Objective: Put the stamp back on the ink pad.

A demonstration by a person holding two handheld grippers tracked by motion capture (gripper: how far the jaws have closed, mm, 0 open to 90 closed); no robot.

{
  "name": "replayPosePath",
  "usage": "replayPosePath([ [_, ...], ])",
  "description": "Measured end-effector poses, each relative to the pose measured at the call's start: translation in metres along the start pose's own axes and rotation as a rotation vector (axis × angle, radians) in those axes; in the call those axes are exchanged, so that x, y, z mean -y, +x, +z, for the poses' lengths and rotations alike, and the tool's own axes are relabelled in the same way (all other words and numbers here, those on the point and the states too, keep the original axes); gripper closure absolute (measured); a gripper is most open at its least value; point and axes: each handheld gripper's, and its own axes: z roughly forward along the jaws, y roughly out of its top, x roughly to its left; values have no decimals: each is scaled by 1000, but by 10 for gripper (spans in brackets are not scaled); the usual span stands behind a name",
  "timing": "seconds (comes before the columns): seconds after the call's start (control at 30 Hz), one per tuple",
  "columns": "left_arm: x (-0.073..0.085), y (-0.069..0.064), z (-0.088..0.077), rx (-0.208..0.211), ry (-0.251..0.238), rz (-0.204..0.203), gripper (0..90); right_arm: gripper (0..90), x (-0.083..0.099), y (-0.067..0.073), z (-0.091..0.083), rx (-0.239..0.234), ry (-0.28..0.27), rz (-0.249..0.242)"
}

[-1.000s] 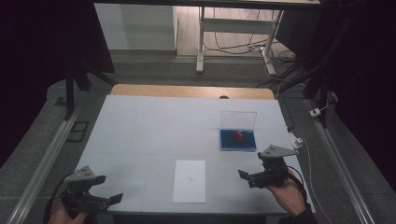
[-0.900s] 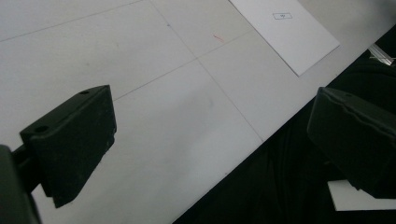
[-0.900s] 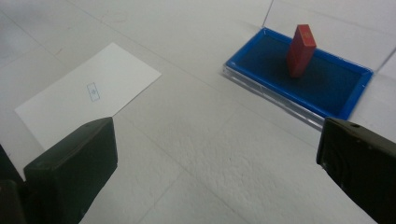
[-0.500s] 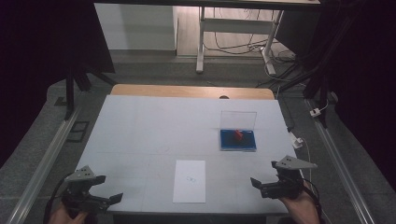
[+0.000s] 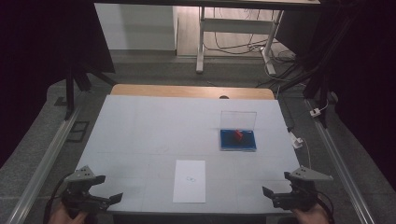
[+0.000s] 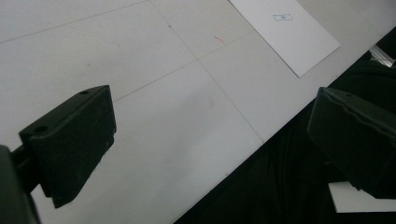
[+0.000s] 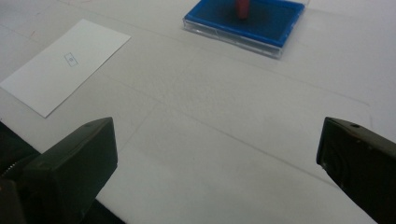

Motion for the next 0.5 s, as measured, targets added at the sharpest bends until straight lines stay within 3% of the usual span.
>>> replayPosePath([
  [0.2, 0, 0, 0, -6, 4, 2, 16, 0, 11, -1, -8, 8, 27, 30],
  [0.5, -1, 0, 1, -7, 3, 3, 14, 0, 17, 0, -14, 19, 51, 30],
])
